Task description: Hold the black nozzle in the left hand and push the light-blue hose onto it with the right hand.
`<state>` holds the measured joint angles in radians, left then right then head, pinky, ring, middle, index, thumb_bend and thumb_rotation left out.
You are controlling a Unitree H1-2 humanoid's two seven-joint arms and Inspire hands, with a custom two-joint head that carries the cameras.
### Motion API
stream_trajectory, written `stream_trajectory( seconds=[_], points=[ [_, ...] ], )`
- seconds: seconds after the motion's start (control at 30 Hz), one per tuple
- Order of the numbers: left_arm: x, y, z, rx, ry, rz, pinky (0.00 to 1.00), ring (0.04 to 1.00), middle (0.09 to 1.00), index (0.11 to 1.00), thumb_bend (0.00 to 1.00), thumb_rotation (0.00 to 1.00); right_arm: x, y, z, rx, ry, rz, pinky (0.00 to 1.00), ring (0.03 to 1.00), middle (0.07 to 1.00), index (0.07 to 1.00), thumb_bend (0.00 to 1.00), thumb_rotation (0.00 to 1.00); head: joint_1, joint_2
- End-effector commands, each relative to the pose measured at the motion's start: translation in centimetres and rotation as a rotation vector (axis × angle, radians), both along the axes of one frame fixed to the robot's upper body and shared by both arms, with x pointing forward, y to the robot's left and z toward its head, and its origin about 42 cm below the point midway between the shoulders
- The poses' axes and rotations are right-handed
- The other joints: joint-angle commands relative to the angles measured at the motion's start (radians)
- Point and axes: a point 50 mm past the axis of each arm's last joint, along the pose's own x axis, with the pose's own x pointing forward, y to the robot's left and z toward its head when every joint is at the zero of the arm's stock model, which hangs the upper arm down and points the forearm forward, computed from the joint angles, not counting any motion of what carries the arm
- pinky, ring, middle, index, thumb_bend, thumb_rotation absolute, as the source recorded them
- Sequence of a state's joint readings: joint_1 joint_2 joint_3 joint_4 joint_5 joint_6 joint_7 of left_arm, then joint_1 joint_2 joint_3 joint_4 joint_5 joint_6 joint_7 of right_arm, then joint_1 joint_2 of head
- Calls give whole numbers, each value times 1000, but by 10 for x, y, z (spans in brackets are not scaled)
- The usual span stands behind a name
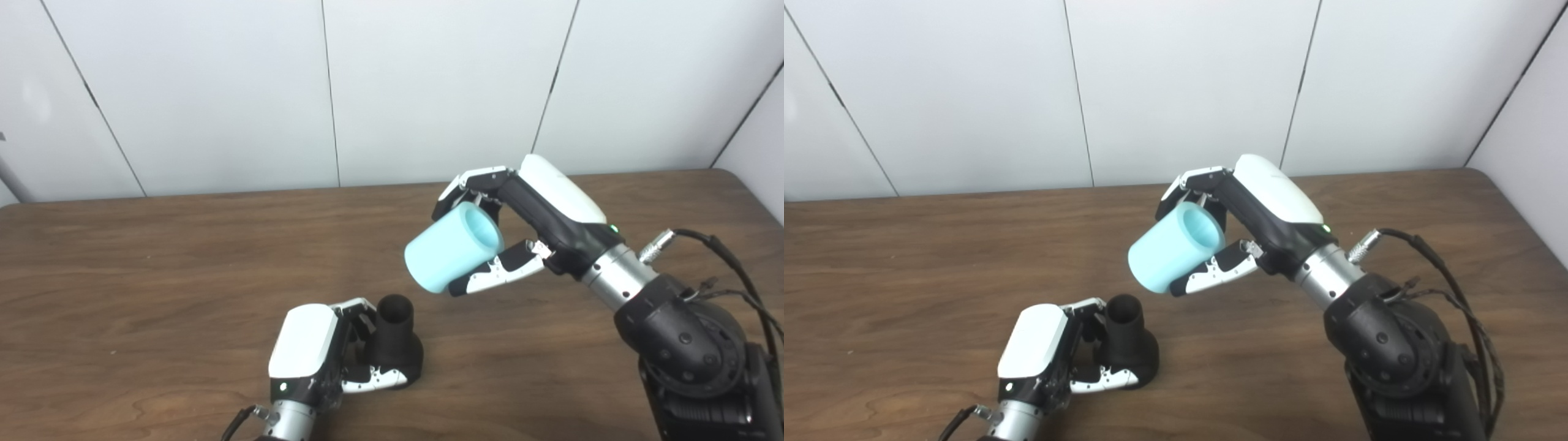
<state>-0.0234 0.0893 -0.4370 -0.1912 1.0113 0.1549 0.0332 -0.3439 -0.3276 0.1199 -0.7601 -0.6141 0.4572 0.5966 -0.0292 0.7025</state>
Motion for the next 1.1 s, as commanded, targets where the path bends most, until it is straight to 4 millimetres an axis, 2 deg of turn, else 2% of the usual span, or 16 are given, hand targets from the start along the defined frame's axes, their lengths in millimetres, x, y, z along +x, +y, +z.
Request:
stream_trajectory(
  seconds=[0.0, 0.13, 0.3, 0.5, 0.73, 0.93, 1.07],
  points=[
    [-2, -5, -2, 34, 24, -6, 393, 450, 449, 524, 503, 0, -1, 3, 7, 9, -59, 3, 323, 362, 498, 540, 510, 0, -1, 0],
    [-2, -7, 0, 33, 15, -11, 396, 451, 455, 520, 504, 0, 0, 3, 1, -11, -36, 3, 341, 369, 507, 513, 514, 0, 2, 3],
    [-3, -9, -1, 31, 18, -10, 395, 449, 450, 522, 504, 0, 0, 1, -5, -24, -3, 3, 312, 360, 496, 533, 511, 0, 4, 4],
    [-4, -11, -4, 27, 30, -13, 396, 454, 446, 525, 503, 0, -2, -2, -11, -30, 16, 8, 336, 368, 498, 519, 514, 0, 4, 5],
    [-4, -13, -4, 35, 24, -17, 393, 451, 452, 524, 504, 0, -3, 4, -16, 4, 24, 1, 318, 360, 493, 520, 513, 0, 4, 5],
    [-4, -15, -5, 32, 31, -23, 389, 448, 452, 522, 504, 0, -4, 9, -21, 24, 36, -3, 343, 373, 505, 512, 514, 0, 2, 8],
    [-4, -16, -5, 32, 32, -22, 378, 442, 448, 525, 503, 0, -4, 13, -24, 34, 48, -2, 311, 360, 499, 518, 513, 0, 3, 6]
  ],
)
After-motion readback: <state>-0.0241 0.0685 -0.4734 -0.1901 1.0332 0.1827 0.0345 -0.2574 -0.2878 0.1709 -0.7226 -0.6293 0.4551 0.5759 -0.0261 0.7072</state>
